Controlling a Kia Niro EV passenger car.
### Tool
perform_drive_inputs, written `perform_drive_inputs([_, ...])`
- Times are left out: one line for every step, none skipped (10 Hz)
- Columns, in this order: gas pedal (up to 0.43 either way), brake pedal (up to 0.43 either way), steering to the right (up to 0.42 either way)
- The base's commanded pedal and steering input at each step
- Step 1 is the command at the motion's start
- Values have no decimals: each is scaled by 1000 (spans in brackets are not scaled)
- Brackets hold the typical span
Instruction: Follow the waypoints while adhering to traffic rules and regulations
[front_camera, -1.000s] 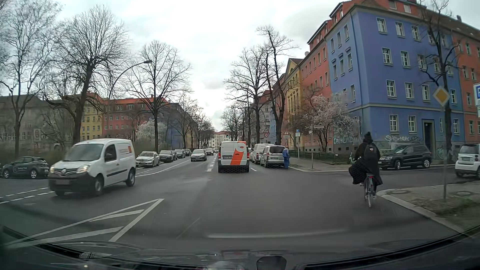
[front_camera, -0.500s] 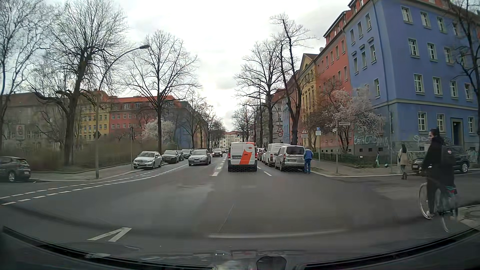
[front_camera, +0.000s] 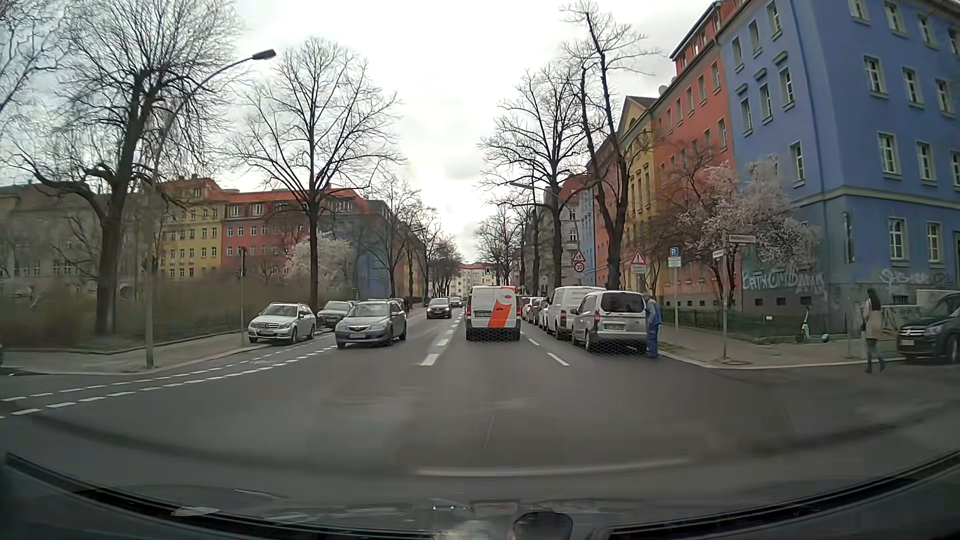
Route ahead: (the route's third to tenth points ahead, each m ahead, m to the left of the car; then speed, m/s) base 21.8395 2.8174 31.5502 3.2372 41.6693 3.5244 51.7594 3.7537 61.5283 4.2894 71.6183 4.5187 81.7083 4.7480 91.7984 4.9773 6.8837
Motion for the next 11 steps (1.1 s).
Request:
perform_drive_inputs([209, 12, -6])
perform_drive_inputs([240, 12, -6])
perform_drive_inputs([260, 12, -6])
perform_drive_inputs([260, 12, -4])
perform_drive_inputs([260, 12, -3])
perform_drive_inputs([260, 18, -3])
perform_drive_inputs([260, 12, -3])
perform_drive_inputs([260, 12, -4])
perform_drive_inputs([260, 12, -3])
perform_drive_inputs([260, 12, -4])
perform_drive_inputs([248, 12, -4])
